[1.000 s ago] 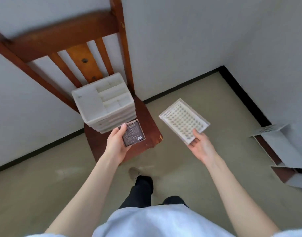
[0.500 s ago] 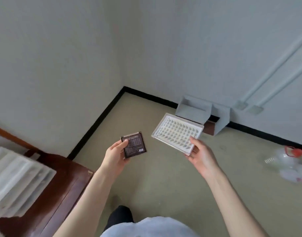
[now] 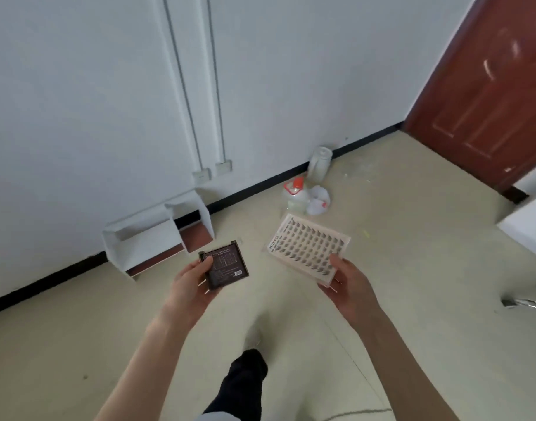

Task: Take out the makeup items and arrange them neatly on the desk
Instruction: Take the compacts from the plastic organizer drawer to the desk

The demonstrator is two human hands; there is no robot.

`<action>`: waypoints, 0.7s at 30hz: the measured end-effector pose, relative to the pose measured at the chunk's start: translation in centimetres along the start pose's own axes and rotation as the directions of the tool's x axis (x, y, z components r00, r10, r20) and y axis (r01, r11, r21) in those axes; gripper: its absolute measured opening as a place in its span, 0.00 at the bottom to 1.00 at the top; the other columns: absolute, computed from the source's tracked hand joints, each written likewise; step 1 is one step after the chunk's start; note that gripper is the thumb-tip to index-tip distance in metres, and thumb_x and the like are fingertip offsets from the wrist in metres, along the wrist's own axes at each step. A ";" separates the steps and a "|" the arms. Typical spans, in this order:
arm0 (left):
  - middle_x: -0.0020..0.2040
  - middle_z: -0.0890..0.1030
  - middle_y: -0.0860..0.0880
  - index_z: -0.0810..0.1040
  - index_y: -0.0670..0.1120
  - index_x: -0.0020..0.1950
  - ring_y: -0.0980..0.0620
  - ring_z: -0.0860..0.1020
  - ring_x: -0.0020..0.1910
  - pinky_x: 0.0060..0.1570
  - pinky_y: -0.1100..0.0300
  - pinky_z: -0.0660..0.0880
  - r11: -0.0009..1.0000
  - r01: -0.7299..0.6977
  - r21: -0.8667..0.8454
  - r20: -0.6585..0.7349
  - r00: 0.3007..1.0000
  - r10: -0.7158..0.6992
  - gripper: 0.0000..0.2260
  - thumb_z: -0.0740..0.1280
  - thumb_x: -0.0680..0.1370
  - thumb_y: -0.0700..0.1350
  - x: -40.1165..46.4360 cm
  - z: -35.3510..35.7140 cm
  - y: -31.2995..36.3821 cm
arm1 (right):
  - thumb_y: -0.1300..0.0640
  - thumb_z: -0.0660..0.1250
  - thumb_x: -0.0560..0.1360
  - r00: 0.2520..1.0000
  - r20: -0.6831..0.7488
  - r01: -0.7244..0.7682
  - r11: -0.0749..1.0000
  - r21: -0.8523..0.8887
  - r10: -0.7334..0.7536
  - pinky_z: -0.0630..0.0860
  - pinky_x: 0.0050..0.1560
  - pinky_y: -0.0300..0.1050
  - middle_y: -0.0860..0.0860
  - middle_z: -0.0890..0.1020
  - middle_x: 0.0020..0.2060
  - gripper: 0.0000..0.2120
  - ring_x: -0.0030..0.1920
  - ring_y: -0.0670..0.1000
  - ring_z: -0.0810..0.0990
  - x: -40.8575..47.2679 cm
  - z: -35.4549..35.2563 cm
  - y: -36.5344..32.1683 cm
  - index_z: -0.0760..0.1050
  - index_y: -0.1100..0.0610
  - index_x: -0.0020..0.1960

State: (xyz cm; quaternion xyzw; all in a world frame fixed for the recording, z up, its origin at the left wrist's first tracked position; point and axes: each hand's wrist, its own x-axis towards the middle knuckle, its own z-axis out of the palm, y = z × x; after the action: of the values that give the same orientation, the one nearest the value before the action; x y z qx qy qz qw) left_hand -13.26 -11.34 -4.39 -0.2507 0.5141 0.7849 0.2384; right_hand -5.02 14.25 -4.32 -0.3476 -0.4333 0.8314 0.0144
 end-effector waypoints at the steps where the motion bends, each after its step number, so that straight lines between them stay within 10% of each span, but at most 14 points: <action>1: 0.46 0.81 0.44 0.76 0.42 0.50 0.48 0.79 0.44 0.41 0.57 0.75 0.999 0.020 0.025 0.029 0.999 -0.020 0.04 0.62 0.78 0.39 1.7 2.2 0.2 | 0.58 0.65 0.75 0.999 -0.036 0.017 0.999 0.030 -0.016 0.77 0.41 0.43 0.54 0.84 0.43 0.05 0.40 0.49 0.83 1.1 -0.9 -1.1 0.77 0.58 0.49; 21: 0.45 0.80 0.45 0.76 0.45 0.48 0.49 0.78 0.44 0.41 0.57 0.73 0.799 0.052 0.599 0.422 0.827 -0.371 0.03 0.64 0.77 0.38 21.2 48.5 -3.8 | 0.59 0.67 0.74 0.788 -0.603 0.458 0.772 0.441 -0.123 0.80 0.38 0.43 0.55 0.84 0.43 0.06 0.41 0.51 0.84 14.3 -20.5 -23.6 0.77 0.61 0.50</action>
State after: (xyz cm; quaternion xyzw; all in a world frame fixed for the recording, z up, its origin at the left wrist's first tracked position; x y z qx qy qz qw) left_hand -34.12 37.44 -3.77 -0.0055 0.6056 0.6018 0.5206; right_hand -10.30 48.20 -2.97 -0.4726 -0.1949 0.7743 0.3730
